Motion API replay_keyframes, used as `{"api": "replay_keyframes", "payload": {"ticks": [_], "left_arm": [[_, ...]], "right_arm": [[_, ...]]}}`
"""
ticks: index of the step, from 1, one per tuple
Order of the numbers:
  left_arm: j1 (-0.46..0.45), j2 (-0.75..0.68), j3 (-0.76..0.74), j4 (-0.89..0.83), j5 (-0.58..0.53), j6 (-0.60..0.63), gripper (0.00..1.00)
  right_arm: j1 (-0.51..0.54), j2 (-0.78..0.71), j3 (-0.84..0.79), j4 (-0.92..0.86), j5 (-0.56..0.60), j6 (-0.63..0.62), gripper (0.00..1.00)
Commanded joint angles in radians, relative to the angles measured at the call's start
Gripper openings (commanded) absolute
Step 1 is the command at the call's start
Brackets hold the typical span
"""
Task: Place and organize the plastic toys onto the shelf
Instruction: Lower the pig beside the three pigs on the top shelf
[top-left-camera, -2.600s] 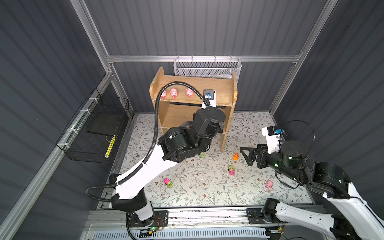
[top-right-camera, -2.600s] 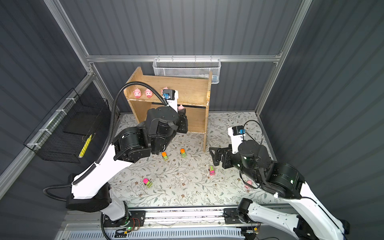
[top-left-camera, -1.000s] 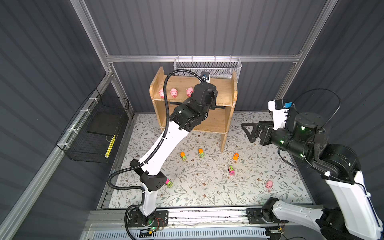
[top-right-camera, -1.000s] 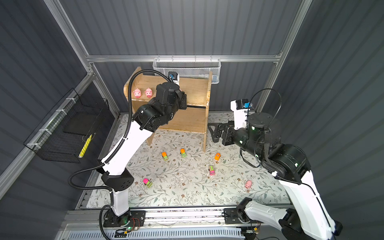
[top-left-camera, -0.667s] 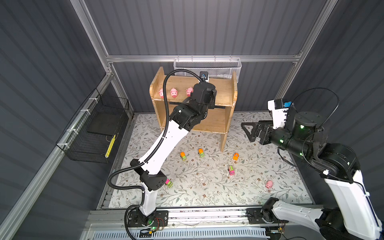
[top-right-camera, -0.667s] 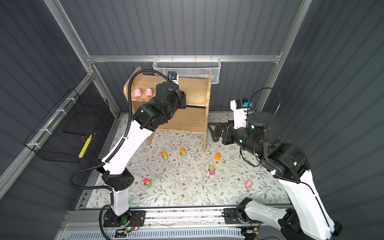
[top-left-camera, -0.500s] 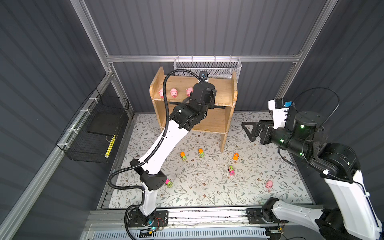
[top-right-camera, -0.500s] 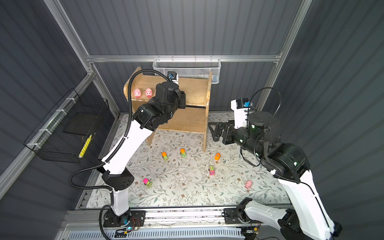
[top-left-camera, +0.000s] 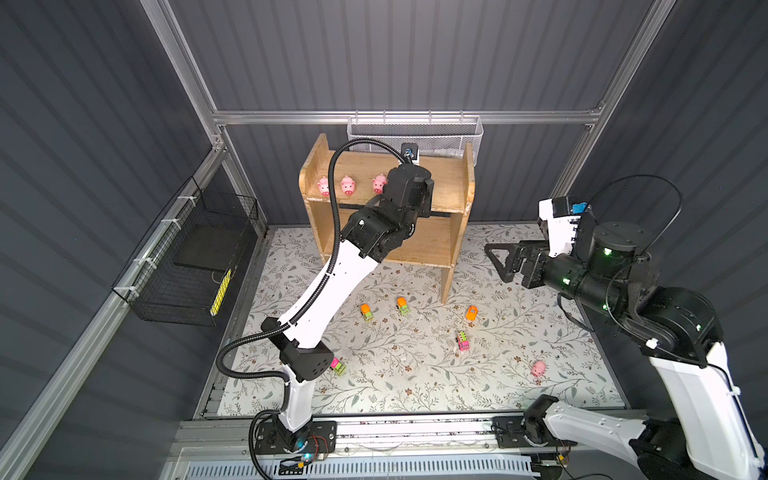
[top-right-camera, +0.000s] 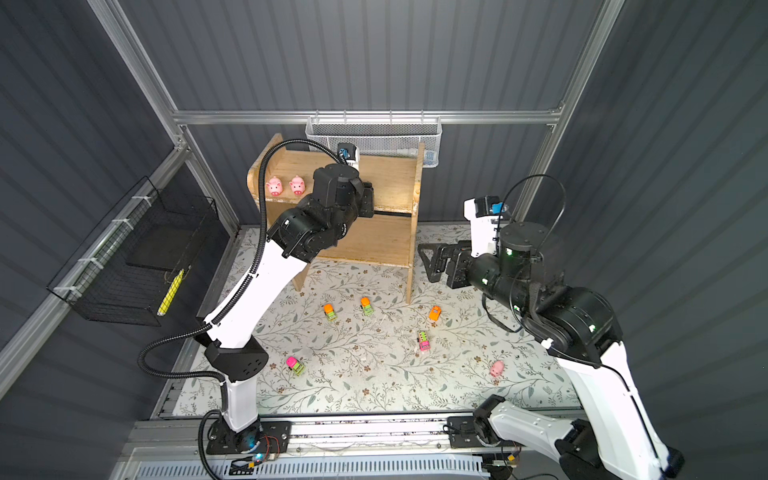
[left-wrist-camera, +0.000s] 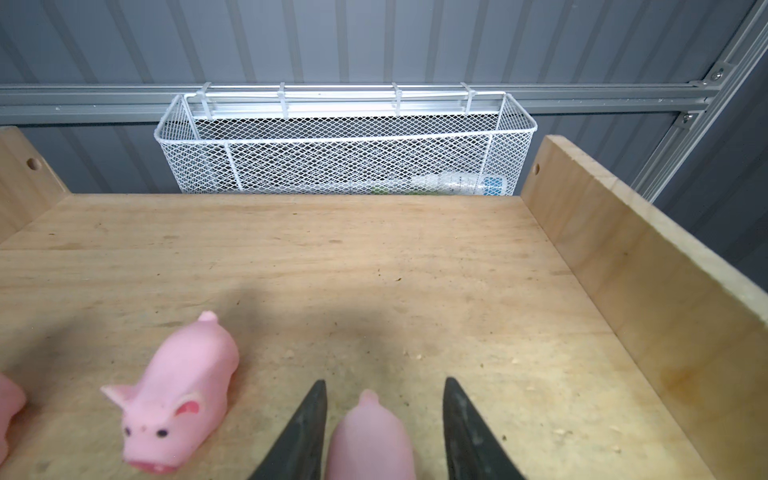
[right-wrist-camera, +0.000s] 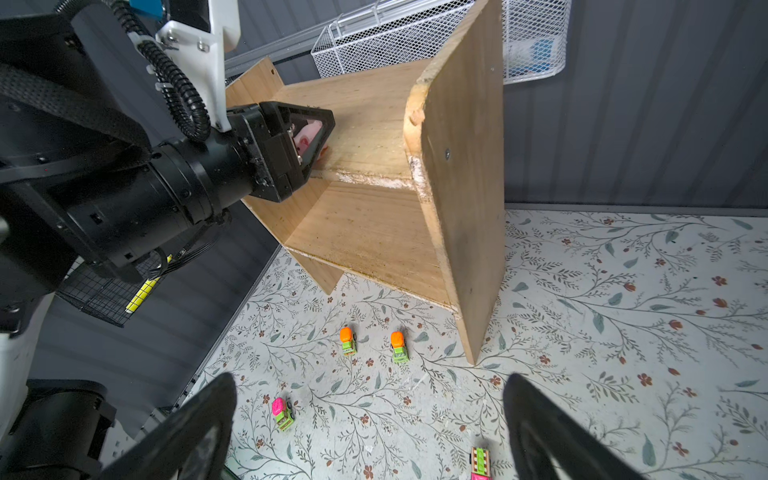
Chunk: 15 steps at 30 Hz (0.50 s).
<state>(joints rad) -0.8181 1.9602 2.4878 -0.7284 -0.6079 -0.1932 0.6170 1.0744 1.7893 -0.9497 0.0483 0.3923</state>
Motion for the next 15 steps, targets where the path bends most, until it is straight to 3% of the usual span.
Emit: {"api": "replay_keyframes", "payload": {"ticks": [1, 15], "left_arm": [[0.005, -0.013, -0.023, 0.023, 0.011, 0.019, 0.45], [0.005, -0.017, -0.04, 0.059, -0.015, 0.05, 0.33]], "right_arm": [[-0.006, -0.006, -0.008, 0.014, -0.012, 0.002, 0.99], [-0.014, 0.001, -0.004, 0.014, -0.009, 0.0, 0.99]]}}
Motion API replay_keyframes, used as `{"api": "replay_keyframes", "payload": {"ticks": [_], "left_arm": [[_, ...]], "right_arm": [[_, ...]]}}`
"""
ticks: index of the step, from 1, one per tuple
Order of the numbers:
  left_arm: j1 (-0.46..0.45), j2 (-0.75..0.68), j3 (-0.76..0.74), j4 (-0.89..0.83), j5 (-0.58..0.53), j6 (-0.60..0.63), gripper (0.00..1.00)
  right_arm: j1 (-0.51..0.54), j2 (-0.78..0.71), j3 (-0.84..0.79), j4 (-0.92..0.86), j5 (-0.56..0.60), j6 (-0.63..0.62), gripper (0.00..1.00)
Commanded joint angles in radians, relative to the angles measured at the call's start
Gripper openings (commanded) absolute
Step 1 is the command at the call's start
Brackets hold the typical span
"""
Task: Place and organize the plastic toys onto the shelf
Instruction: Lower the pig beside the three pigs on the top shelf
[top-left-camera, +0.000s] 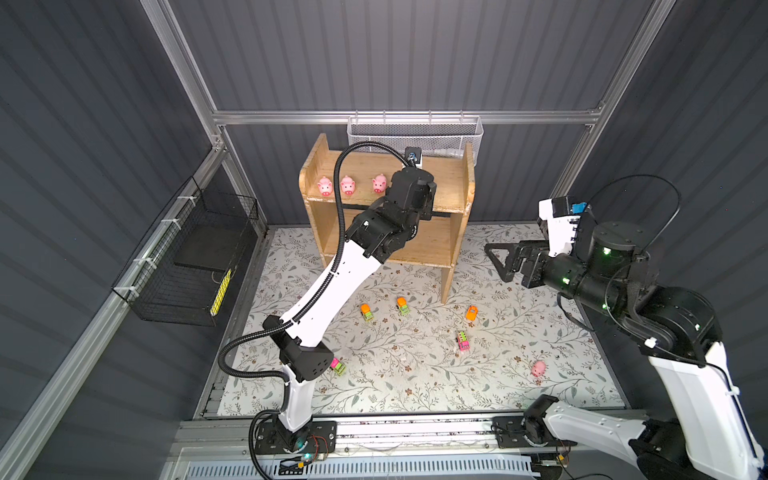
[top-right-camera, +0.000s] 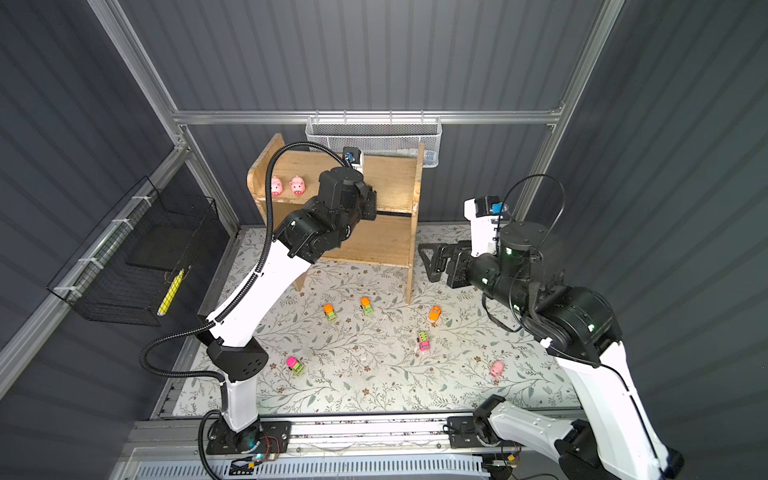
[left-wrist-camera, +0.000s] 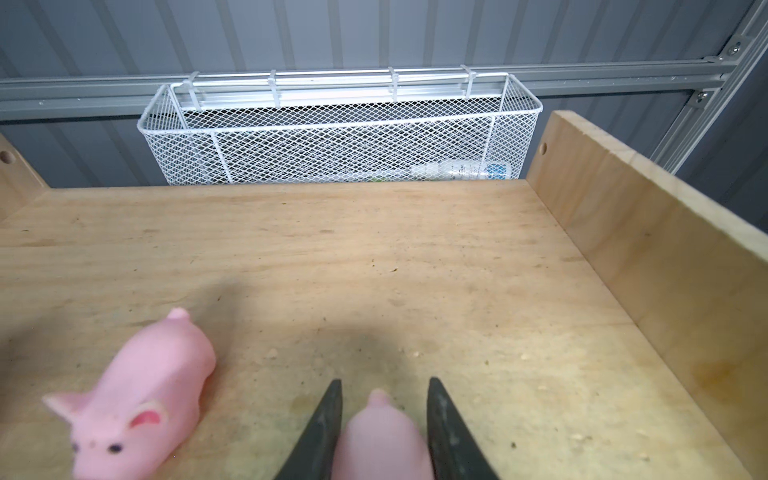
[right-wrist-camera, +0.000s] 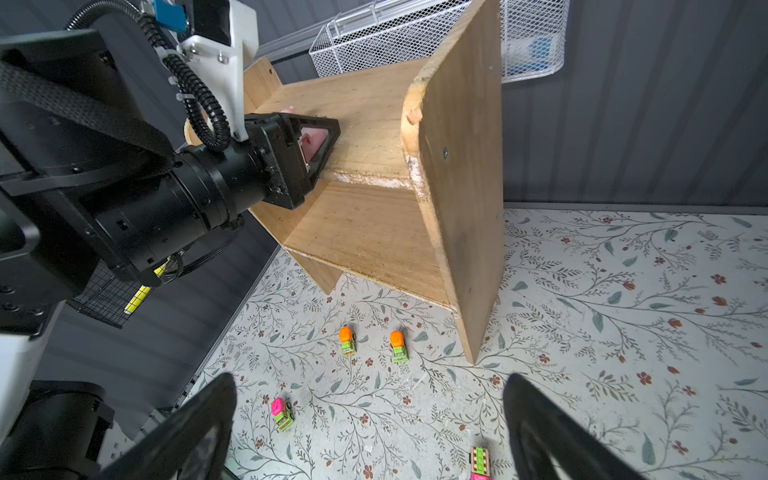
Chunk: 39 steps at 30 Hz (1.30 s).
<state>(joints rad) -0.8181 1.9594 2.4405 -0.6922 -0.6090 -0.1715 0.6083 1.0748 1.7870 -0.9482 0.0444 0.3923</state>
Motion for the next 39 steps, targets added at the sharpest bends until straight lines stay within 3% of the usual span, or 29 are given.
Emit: {"api": "replay_keyframes", "payload": {"ticks": [1, 17, 21, 25, 39], "left_arm": [[0.006, -0.013, 0.011, 0.026, -0.02, 0.033, 0.33], [0.043, -0.005, 0.009, 0.036, -0.014, 0.027, 0.33], [0.05, -0.009, 0.006, 0.037, 0.006, 0.021, 0.37], [0.05, -0.02, -0.01, 0.052, 0.029, 0.021, 0.5], [0.05, -0.071, -0.047, 0.095, 0.057, 0.033, 0.59]], "right_arm": [[-0.006, 0.004, 0.001, 0.012, -0.005, -0.001, 0.99], [-0.032, 0.037, 0.022, 0.014, -0.033, -0.006, 0.99], [-0.037, 0.037, 0.022, 0.016, -0.042, -0.005, 0.99], [-0.04, 0.037, 0.02, 0.022, -0.049, -0.003, 0.99], [-0.046, 0.02, 0.015, 0.019, -0.056, 0.009, 0.99]]}}
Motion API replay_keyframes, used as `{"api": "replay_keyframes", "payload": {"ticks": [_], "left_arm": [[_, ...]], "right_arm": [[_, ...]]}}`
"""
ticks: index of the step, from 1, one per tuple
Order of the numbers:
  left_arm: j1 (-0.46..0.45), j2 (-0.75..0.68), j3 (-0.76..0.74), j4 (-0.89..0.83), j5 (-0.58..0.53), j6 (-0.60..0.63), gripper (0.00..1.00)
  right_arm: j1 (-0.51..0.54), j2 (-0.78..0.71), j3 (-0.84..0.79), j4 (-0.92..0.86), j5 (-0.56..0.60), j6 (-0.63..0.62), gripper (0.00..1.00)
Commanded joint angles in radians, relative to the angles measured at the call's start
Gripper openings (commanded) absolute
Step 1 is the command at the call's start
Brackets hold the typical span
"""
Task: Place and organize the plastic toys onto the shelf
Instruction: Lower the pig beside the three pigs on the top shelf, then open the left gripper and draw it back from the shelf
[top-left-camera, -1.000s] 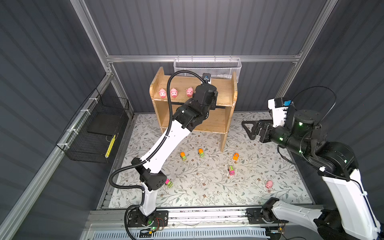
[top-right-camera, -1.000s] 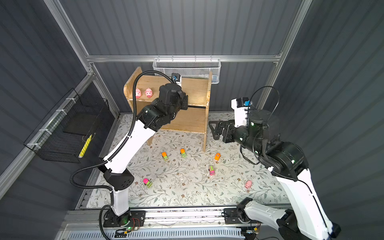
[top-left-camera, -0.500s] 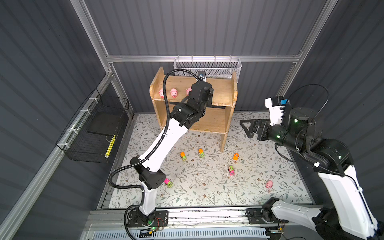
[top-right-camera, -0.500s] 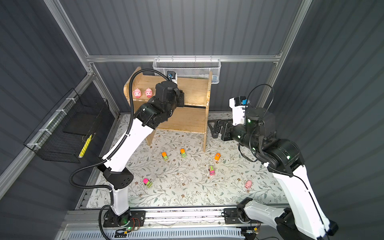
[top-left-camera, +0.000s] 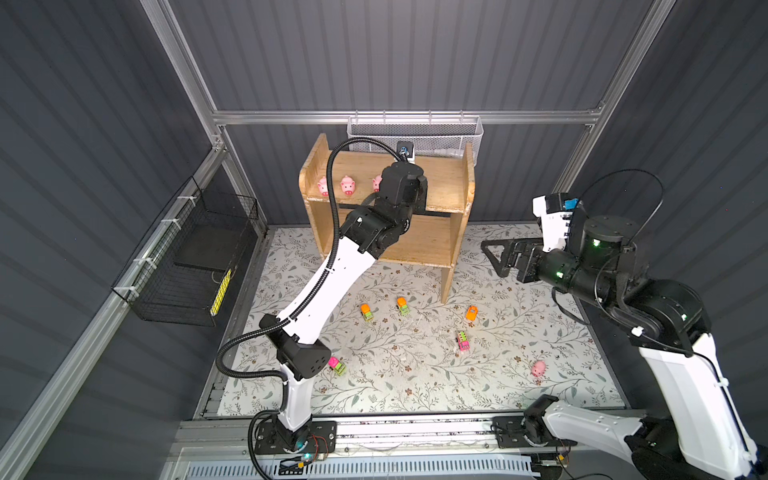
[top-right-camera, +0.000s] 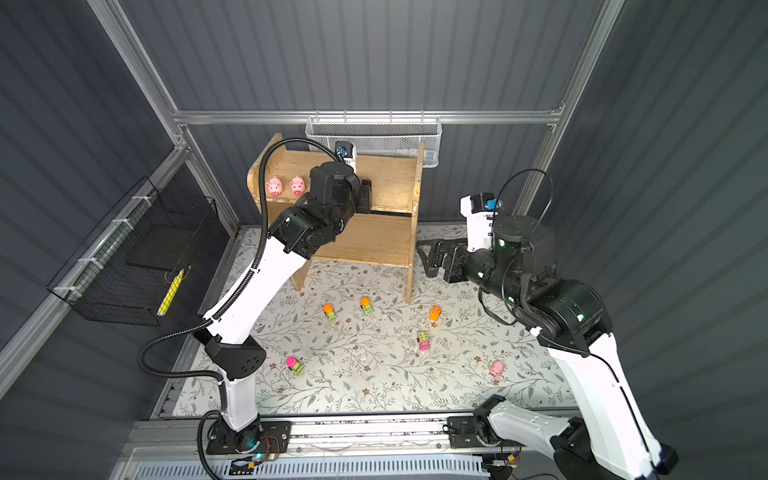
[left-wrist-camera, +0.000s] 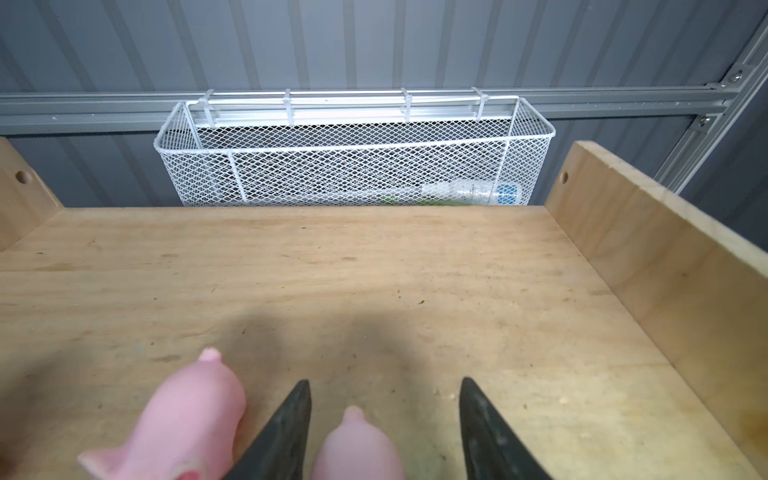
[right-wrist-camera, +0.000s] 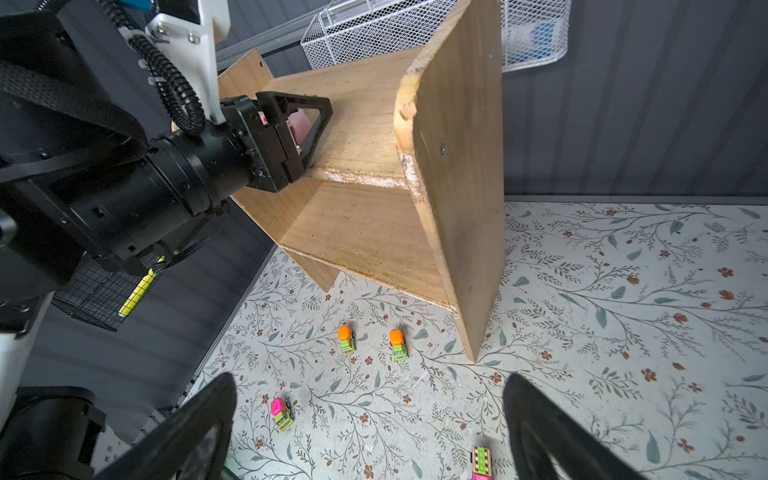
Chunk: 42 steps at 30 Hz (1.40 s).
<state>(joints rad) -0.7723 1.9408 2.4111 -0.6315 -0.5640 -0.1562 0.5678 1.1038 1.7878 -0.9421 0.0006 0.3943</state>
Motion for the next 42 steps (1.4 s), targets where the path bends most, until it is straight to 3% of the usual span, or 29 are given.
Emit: {"api": "replay_keyframes", "payload": {"ticks": [1, 26, 34, 42], "left_arm": [[0.004, -0.057, -0.02, 0.035, 0.018, 0.023, 0.58], [-0.026, -0.261, -0.134, 0.035, 0.067, -0.023, 0.7], [-0.078, -0.446, -0.325, 0.043, 0.013, -0.071, 0.73], [-0.143, -0.671, -0.699, 0.071, -0.032, -0.202, 0.8]], "right_arm": [[-0.005, -0.009, 0.015, 0.013, -0.012, 0.01, 0.99], [-0.007, -0.061, -0.062, 0.006, -0.003, 0.016, 0.99], [-0.005, -0.111, -0.151, -0.006, 0.017, 0.038, 0.99], [-0.006, -0.204, -0.342, 0.02, -0.003, 0.094, 0.99]]}}
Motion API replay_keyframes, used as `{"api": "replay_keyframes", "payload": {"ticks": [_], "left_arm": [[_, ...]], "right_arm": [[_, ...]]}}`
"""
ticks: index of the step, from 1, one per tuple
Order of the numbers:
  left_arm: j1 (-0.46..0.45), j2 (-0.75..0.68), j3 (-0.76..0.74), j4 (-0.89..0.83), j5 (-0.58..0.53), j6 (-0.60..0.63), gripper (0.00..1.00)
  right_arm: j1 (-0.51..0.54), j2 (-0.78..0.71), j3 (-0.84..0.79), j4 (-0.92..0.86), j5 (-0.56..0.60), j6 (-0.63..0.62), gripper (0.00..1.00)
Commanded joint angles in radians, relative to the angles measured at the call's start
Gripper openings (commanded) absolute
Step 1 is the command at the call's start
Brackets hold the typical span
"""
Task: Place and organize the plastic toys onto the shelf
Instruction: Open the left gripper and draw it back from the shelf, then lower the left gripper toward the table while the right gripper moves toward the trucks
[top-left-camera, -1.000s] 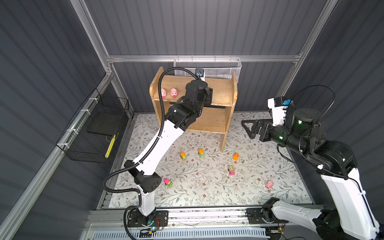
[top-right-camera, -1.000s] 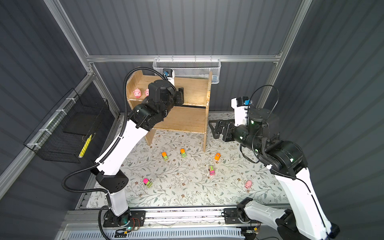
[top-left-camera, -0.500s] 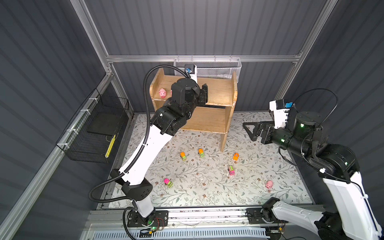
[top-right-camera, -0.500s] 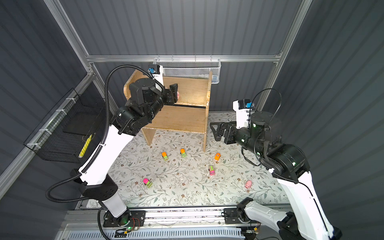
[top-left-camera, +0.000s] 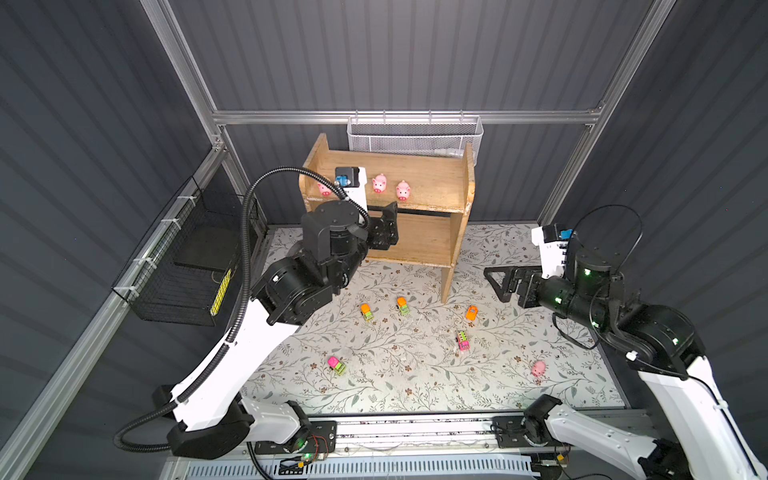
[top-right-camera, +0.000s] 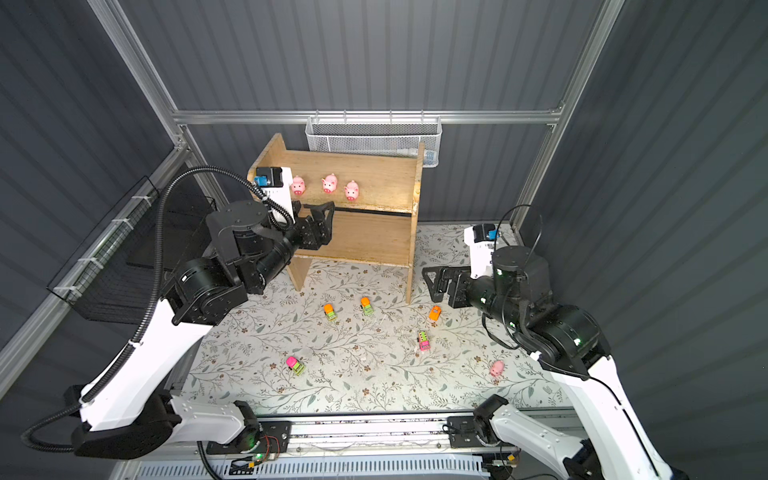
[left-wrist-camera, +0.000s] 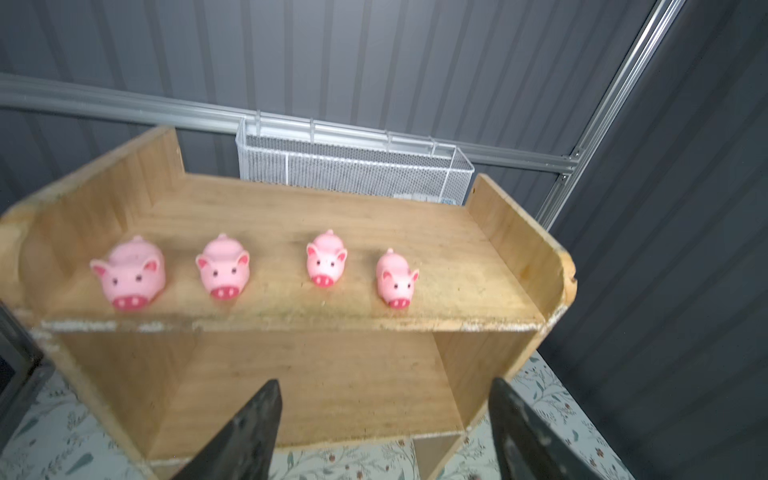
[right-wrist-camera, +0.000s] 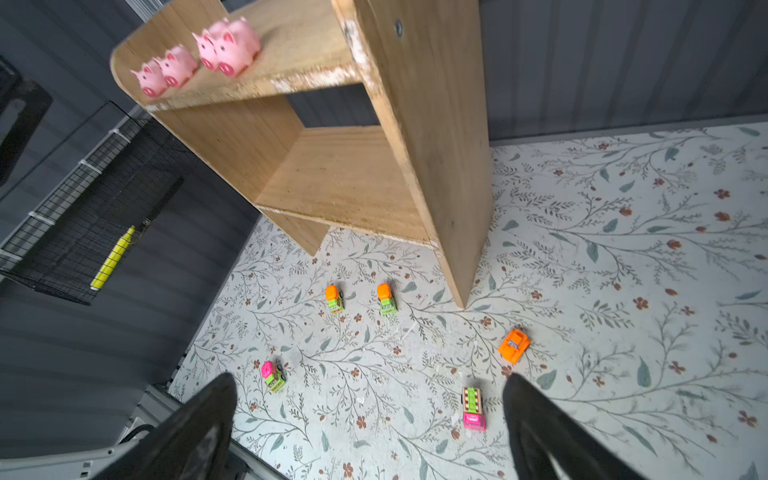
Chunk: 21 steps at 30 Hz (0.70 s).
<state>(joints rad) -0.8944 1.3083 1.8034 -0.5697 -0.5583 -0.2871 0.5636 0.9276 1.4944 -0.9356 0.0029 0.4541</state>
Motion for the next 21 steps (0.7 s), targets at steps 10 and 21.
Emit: {"api": "replay_keyframes", "payload": {"ticks": [10, 21], "left_arm": [[-0.095, -0.227, -0.484, 0.005, -0.054, -0.236, 0.81], [-0.099, -0.339, -0.693, -0.019, -0.067, -0.334, 0.81]], "right_arm": [[-0.001, -0.172, -0.289, 0.038, -0.013, 0.095, 0.99], [0.0, -0.214, -0.401, 0.069, -0.033, 0.115, 0.99]]}}
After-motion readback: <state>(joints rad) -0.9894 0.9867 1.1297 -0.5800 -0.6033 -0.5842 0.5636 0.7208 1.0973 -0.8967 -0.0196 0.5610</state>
